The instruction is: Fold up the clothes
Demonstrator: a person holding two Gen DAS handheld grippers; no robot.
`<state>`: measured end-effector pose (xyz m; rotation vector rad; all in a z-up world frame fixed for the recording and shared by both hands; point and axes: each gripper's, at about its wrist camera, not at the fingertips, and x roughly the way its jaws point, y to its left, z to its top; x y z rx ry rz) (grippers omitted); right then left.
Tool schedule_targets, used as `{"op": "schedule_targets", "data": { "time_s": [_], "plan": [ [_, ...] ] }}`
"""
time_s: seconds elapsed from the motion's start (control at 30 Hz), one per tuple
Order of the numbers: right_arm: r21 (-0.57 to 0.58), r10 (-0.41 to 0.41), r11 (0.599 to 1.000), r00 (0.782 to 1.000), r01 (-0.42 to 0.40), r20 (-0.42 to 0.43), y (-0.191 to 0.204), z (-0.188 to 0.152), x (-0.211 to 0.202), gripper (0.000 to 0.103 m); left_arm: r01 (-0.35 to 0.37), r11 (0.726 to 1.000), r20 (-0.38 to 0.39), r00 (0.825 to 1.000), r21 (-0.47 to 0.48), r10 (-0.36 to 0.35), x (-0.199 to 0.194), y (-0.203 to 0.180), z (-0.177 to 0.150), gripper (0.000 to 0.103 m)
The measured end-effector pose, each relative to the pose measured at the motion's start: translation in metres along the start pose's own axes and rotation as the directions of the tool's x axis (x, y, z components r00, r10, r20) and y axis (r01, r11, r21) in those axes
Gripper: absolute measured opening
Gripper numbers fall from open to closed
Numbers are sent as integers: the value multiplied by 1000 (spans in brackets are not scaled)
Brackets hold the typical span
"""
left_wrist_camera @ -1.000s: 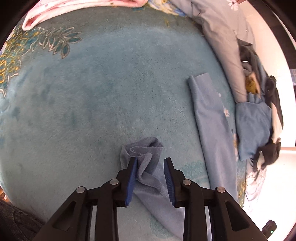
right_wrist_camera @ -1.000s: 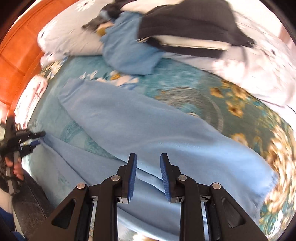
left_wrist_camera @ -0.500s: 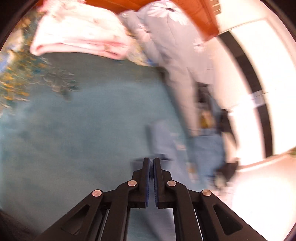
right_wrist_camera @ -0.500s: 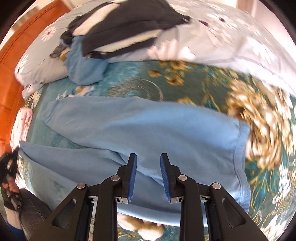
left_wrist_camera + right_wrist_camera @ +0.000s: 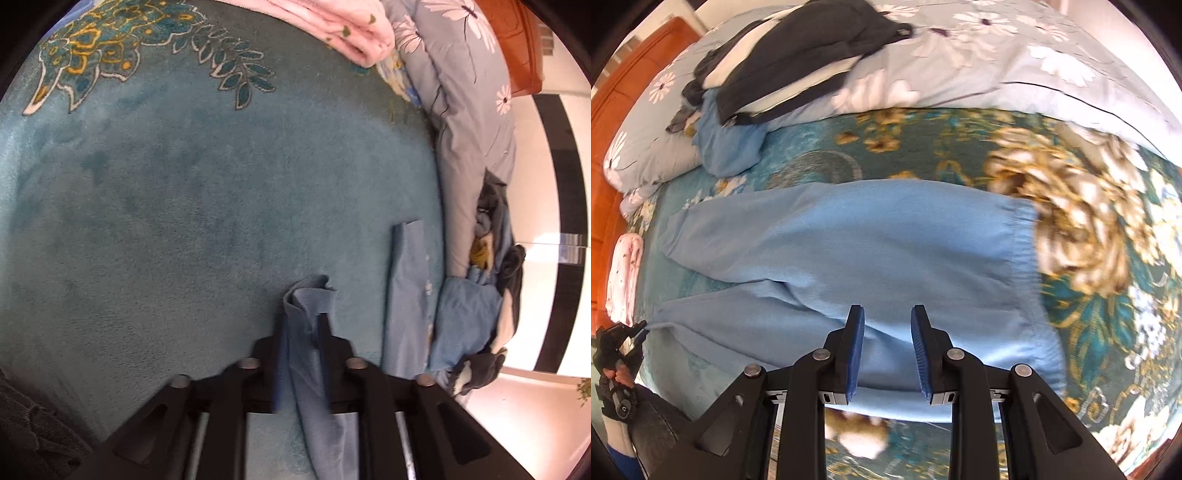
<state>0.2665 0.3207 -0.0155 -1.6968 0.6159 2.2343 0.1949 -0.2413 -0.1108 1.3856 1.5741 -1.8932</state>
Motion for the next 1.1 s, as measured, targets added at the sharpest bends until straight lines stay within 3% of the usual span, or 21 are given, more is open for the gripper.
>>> {"op": "schedule_targets", "data": {
  "time_s": [0.03,0.23,0.3,0.33,0.43,0.57,0.67,0.77,0.83,0.97,1.0,1.07,1.1],
  "plan": [
    [22,-16,1000,1000,16,-1,-10,-2,-3,27,-18,1000,-6,1000,5,18,4,-3,0,47],
    [217,-66,973,997,72,-38,-73,-25,-8,29,-88,990,-15,996,113,90,14,-20,-4,44],
    [292,-56,954,997,70,-55,-90,-36,-6,29,-113,980,10,994,165,113,14,-29,-6,27],
    [327,-47,943,997,65,-64,-97,-41,-4,29,-122,974,19,993,189,121,14,-34,-7,4],
    [411,-22,910,996,55,-83,-114,-56,0,29,-140,970,69,989,199,129,6,-36,-8,3],
    [468,-2,882,995,48,-98,-125,-69,6,29,-77,997,124,990,31,72,-16,-3,1,2],
    [511,14,859,994,44,-108,-134,-79,10,29,-86,996,119,989,-24,89,-16,8,1,2],
    [552,30,833,993,41,-118,-142,-89,14,29,-80,997,109,991,-5,80,-11,3,2,2],
    [608,75,794,992,-1,-98,-148,-97,20,29,-46,999,97,994,-7,47,-8,3,4,2],
    [697,125,710,992,-104,20,-155,-102,21,28,29,1000,91,995,3,-29,-10,1,5,2],
    [711,127,693,991,-115,37,-157,-102,21,14,43,999,92,995,17,-45,-10,-2,6,2],
    [706,146,692,987,-150,66,-156,-95,15,9,91,994,98,991,55,-96,-10,-9,6,2],
    [673,176,708,976,-216,127,-153,-90,4,9,152,986,106,981,73,-160,-14,-12,5,2]
  ]
}}
